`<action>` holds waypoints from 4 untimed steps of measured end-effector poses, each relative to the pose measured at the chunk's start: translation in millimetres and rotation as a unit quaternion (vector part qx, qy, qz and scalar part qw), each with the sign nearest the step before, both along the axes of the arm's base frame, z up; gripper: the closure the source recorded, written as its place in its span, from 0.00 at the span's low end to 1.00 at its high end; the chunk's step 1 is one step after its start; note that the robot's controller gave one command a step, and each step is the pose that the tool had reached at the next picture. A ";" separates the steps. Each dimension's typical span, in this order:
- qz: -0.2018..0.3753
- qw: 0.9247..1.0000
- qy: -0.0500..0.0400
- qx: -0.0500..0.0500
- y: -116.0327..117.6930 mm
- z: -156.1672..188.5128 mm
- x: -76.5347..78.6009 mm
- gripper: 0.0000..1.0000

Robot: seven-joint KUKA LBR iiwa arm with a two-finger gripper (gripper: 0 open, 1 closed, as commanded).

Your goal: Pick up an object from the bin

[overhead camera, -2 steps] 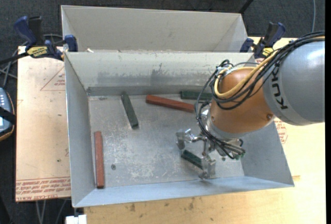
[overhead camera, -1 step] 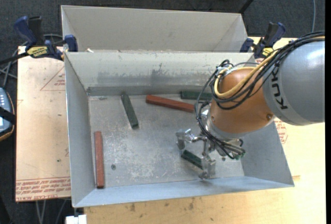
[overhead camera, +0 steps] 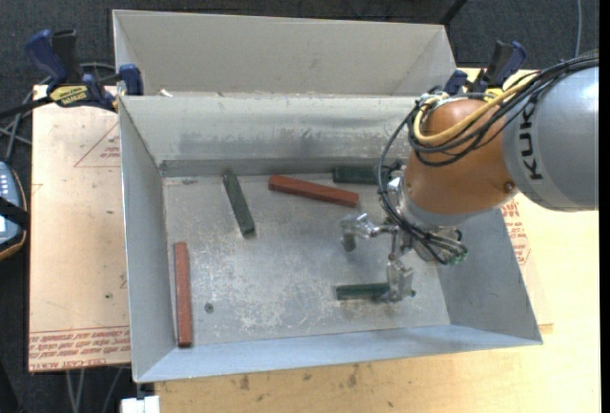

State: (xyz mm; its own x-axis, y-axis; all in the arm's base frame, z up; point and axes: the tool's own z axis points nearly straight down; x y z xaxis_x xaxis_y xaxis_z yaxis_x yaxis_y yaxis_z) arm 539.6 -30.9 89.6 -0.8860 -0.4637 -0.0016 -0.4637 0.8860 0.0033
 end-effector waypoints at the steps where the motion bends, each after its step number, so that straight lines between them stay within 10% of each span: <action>1: -0.005 1.000 -0.004 -0.002 -16.9 0.9 8.9 0.00; 2: 0.045 0.999 -0.005 -0.001 11.0 -18.0 -55.0 1.00; 3: 0.045 0.999 -0.005 -0.001 11.0 -18.0 -55.0 1.00; 4: 0.033 0.999 -0.001 -0.001 -7.5 110.2 -38.5 1.00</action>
Offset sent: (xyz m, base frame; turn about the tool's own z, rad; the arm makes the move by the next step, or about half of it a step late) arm -0.0582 0.0098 -0.0196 -0.0935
